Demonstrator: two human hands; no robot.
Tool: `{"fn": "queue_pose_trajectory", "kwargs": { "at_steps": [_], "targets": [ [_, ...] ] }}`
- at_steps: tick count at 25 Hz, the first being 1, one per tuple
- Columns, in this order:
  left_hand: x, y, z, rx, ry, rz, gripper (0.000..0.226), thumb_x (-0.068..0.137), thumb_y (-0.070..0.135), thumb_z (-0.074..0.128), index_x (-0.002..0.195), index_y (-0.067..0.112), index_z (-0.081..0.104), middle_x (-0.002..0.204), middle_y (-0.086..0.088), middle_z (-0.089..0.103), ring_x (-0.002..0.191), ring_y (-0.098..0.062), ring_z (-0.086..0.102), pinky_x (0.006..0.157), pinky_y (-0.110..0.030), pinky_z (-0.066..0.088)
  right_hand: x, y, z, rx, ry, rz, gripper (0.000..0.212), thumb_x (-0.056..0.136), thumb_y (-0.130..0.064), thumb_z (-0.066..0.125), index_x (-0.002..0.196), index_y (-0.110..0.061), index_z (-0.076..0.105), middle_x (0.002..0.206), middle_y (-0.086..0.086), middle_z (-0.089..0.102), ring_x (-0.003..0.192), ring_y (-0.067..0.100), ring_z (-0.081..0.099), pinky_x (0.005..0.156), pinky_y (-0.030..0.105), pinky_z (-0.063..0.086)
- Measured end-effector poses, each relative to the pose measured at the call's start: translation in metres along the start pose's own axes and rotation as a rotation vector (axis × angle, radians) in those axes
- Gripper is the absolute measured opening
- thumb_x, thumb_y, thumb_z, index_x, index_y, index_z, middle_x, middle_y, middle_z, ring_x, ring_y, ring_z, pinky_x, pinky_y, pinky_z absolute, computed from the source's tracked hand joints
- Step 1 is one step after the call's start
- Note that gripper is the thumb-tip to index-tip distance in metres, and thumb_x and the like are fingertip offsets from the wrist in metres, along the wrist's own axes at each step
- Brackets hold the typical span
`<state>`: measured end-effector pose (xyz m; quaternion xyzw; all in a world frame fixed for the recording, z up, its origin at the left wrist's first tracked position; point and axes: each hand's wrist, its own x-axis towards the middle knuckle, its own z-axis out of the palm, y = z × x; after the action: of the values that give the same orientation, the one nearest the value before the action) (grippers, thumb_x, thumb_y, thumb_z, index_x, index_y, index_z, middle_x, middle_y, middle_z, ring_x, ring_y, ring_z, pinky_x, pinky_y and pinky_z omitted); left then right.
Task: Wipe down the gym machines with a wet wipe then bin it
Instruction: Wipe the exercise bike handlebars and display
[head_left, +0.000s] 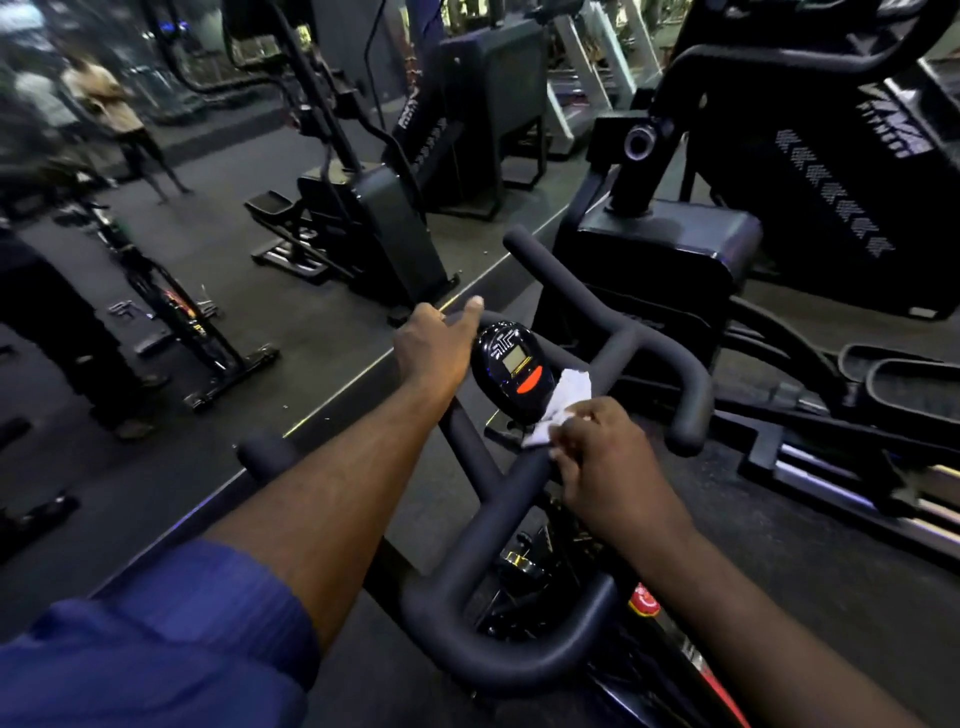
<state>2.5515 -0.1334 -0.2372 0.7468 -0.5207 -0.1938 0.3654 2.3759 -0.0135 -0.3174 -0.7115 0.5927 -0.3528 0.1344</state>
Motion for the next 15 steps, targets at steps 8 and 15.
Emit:
{"fn": "queue_pose_trajectory", "kwargs": {
  "at_steps": [8, 15],
  "targets": [
    [0.003, -0.006, 0.002, 0.010, 0.006, 0.037, 0.059, 0.086, 0.069, 0.069, 0.103, 0.012, 0.063, 0.105, -0.013, 0.071, 0.099, -0.032, 0.067, 0.072, -0.033, 0.042, 0.086, -0.016, -0.049, 0.455, 0.102, -0.160, 0.021, 0.089, -0.022, 0.080, 0.110, -0.026, 0.078, 0.107, -0.015, 0.077, 0.096, 0.004, 0.072, 0.092, 0.029, 0.058],
    [0.006, -0.008, 0.003, 0.016, -0.005, 0.044, 0.062, 0.085, 0.071, 0.068, 0.105, 0.013, 0.064, 0.101, -0.009, 0.069, 0.093, -0.027, 0.067, 0.069, -0.033, 0.045, 0.094, -0.023, -0.016, 0.263, 0.185, -0.358, 0.014, 0.092, -0.019, 0.076, 0.105, -0.016, 0.080, 0.104, 0.000, 0.067, 0.099, 0.011, 0.062, 0.091, 0.018, 0.047]
  ]
}}
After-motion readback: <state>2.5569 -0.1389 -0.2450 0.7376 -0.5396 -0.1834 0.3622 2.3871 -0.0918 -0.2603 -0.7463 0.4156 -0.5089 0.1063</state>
